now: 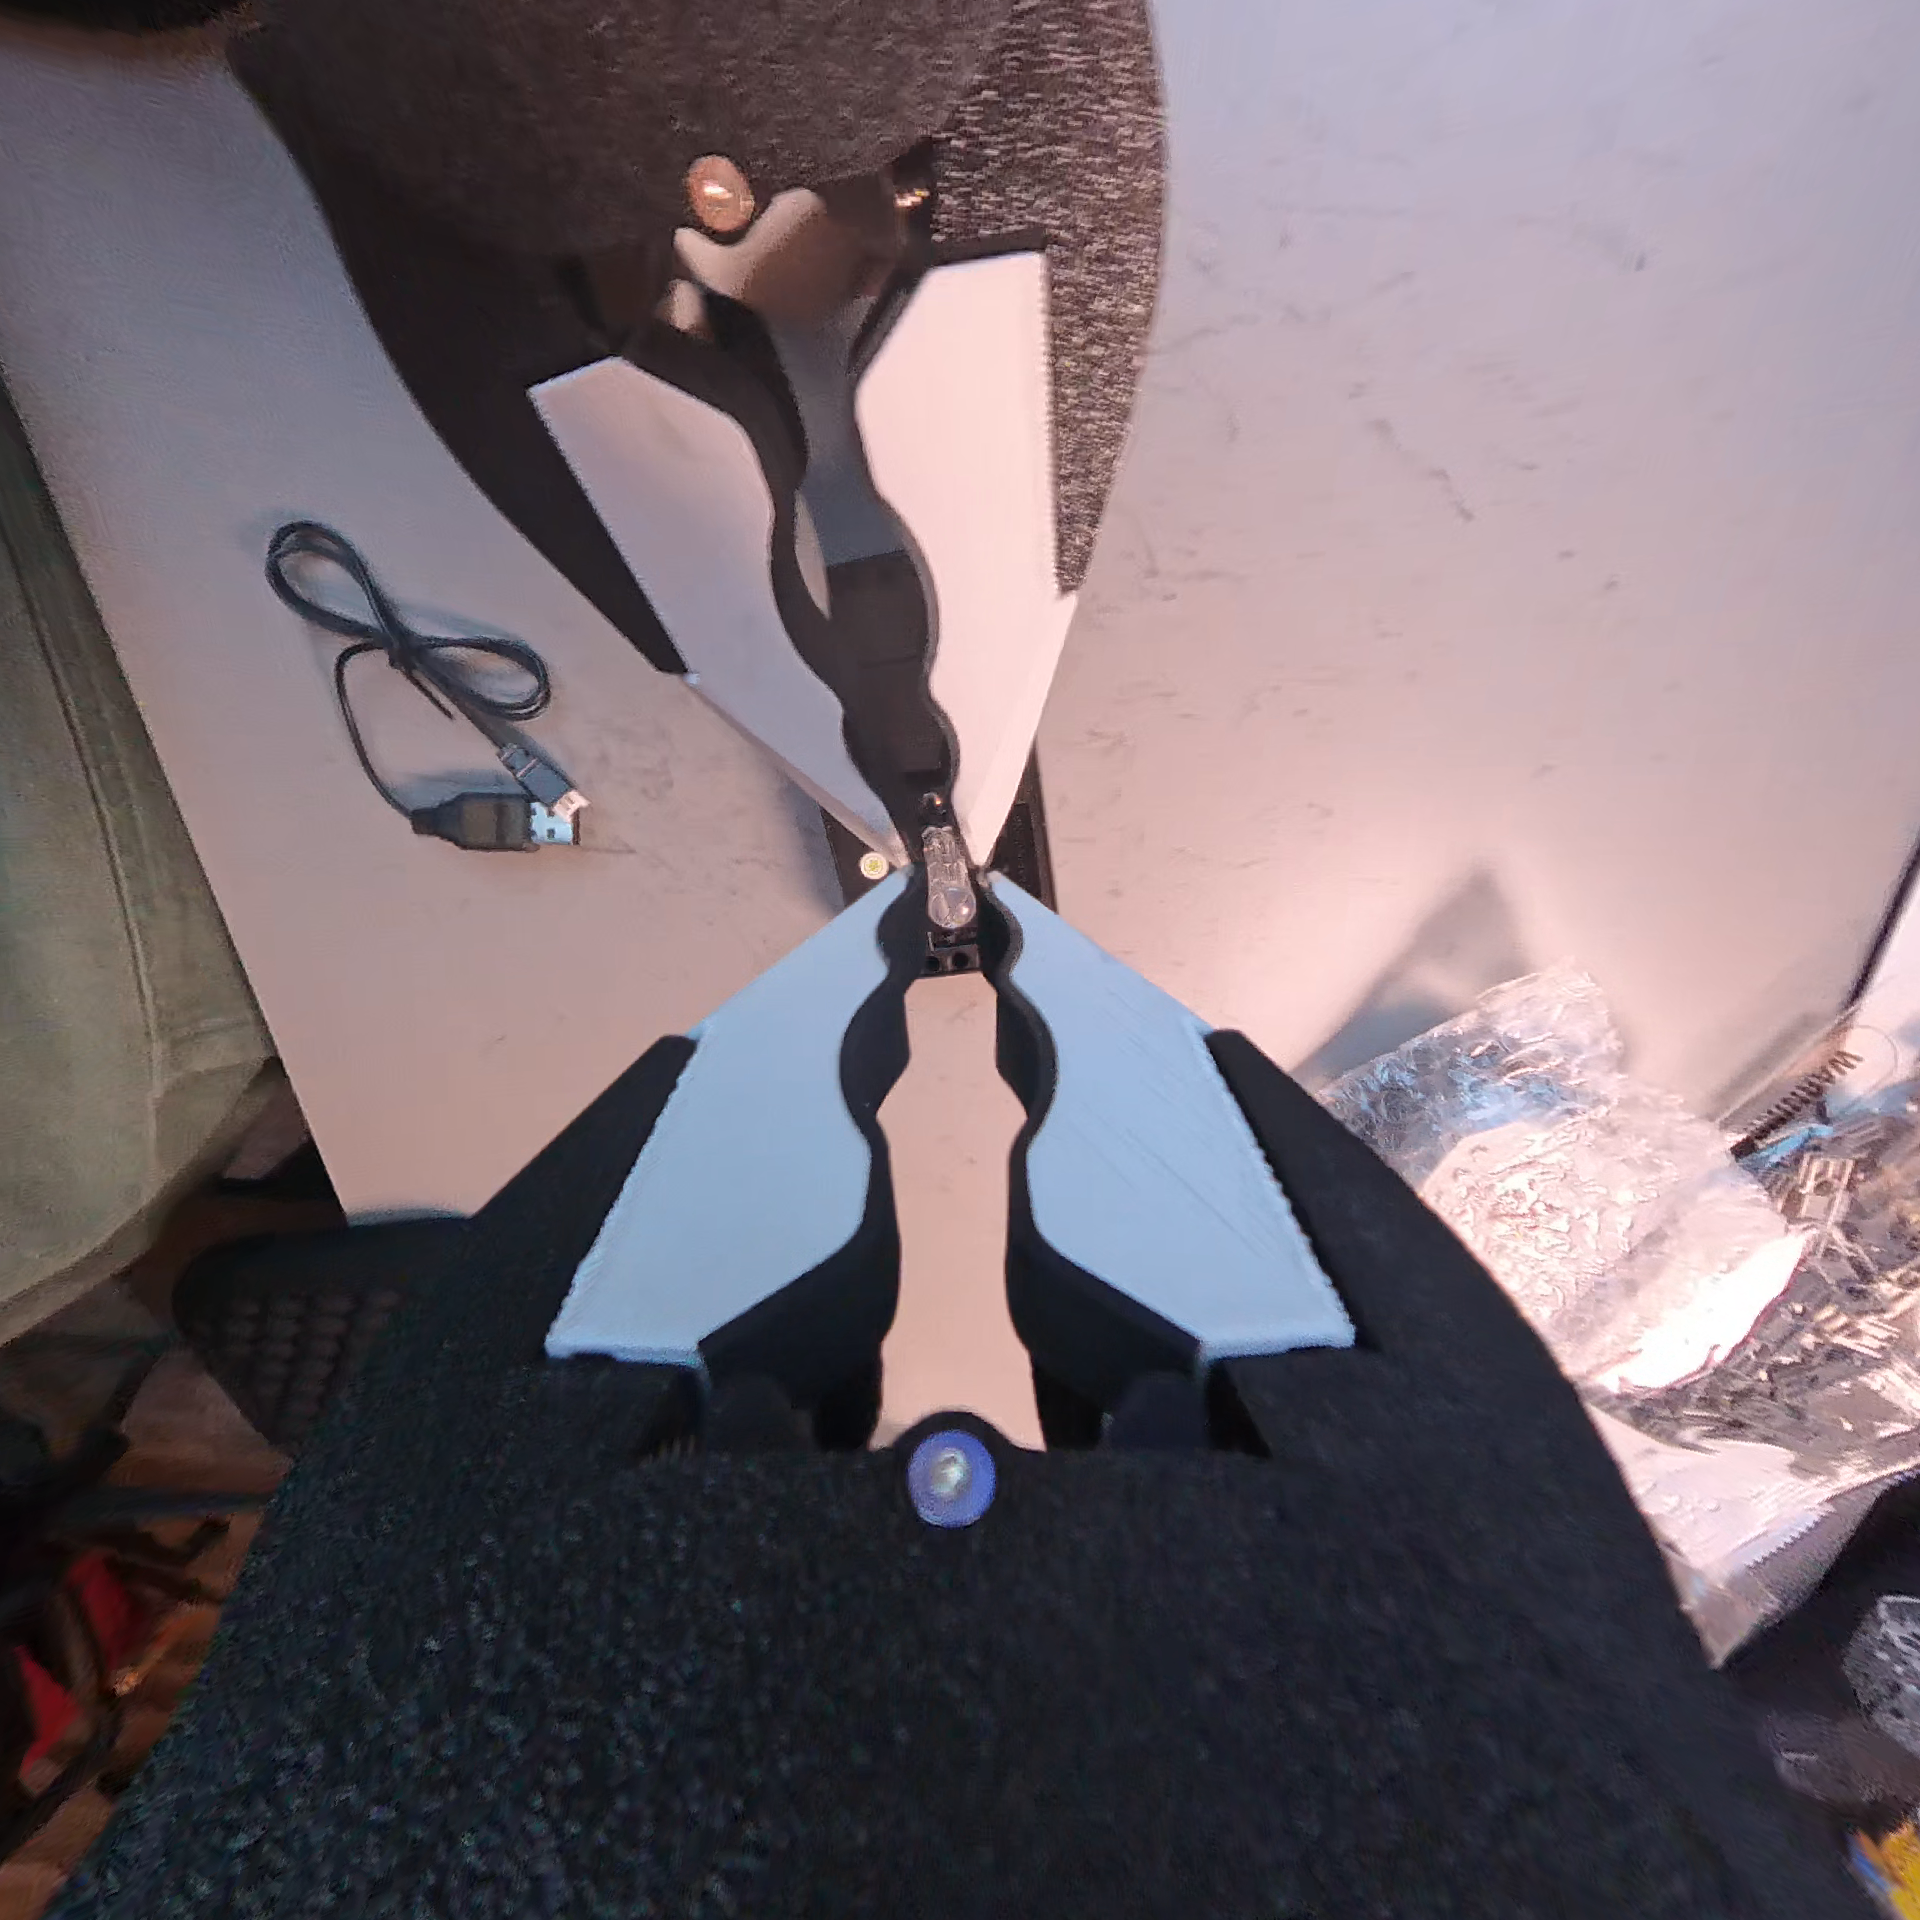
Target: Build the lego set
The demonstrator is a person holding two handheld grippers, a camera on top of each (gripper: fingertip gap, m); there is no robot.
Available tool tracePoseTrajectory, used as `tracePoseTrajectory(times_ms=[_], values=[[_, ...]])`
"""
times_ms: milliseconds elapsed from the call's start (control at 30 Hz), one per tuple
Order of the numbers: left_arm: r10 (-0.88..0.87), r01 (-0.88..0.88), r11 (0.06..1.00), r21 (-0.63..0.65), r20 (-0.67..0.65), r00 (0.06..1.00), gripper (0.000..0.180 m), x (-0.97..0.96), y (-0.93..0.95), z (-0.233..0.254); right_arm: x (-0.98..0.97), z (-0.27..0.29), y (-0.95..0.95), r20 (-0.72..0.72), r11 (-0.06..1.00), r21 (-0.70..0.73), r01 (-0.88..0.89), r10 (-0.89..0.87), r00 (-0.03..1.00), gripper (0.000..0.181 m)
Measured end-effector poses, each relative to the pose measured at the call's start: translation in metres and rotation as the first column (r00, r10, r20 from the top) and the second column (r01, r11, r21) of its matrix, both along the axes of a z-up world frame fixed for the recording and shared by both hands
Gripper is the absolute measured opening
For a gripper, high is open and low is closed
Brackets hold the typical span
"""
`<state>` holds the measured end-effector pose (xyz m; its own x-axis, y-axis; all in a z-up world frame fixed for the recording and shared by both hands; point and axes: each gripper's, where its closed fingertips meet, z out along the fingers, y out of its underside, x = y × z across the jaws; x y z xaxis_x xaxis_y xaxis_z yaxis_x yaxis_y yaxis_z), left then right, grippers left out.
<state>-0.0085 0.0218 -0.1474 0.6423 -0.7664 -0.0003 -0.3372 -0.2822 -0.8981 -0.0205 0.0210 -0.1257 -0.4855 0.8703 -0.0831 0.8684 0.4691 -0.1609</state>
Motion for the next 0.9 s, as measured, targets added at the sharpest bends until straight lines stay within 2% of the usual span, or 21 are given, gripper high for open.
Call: tracePoseTrajectory(times_ms=[100,200,267,367,600,667,733,800,900], values=[[-0.001,0.001,1.000,0.004,-0.007,1.000,0.008,0.0000,-0.0001,0.0001,-0.0012,-0.0004,0.0010,-0.021,0.999,0.009,-0.048,0.049,0.999,0.007],[-0.029,0.029,1.000,0.001,0.002,1.000,0.013,0.0002,-0.0023,-0.0003,-0.0018,-0.0001,-0.0017,-0.035,0.968,0.073,-0.240,0.243,0.969,0.007],[-0.049,0.049,0.999,-0.021,0.014,0.999,0.019,0.0001,-0.0044,-0.0020,0.0002,0.0001,-0.0037,-0.033,0.889,0.139,-0.436,0.444,0.895,0.007],[-0.067,0.068,0.997,-0.022,0.049,0.997,0.018,0.0015,-0.0062,0.0020,0.0018,-0.0006,-0.0010,0.007,0.757,0.225,-0.614,0.629,0.778,0.007],[-0.054,0.055,0.998,-0.017,0.037,0.998,0.008,0.0004,-0.0018,0.0014,0.0055,-0.0024,0.0040,0.125,0.477,0.318,-0.820,0.836,0.535,0.007],[-0.049,0.049,0.999,-0.012,0.028,0.998,0.008,0.0000,-0.0020,0.0012,0.0050,-0.0022,0.0033,0.123,0.456,0.336,-0.824,0.846,0.518,0.007],[-0.042,0.042,0.999,0.001,0.011,0.999,0.008,-0.0010,-0.0021,0.0011,0.0043,-0.0016,0.0029,0.083,0.514,0.341,-0.787,0.817,0.570,0.007],[-0.035,0.035,0.999,0.008,-0.001,0.999,0.007,-0.0017,-0.0021,0.0010,0.0031,-0.0008,0.0041,0.021,0.684,0.305,-0.663,0.691,0.722,0.008],[-0.030,0.030,0.999,0.022,-0.019,0.999,0.006,-0.0015,-0.0031,0.0012,0.0007,0.0059,0.0030,-0.053,0.910,0.166,-0.381,0.394,0.918,0.024]])
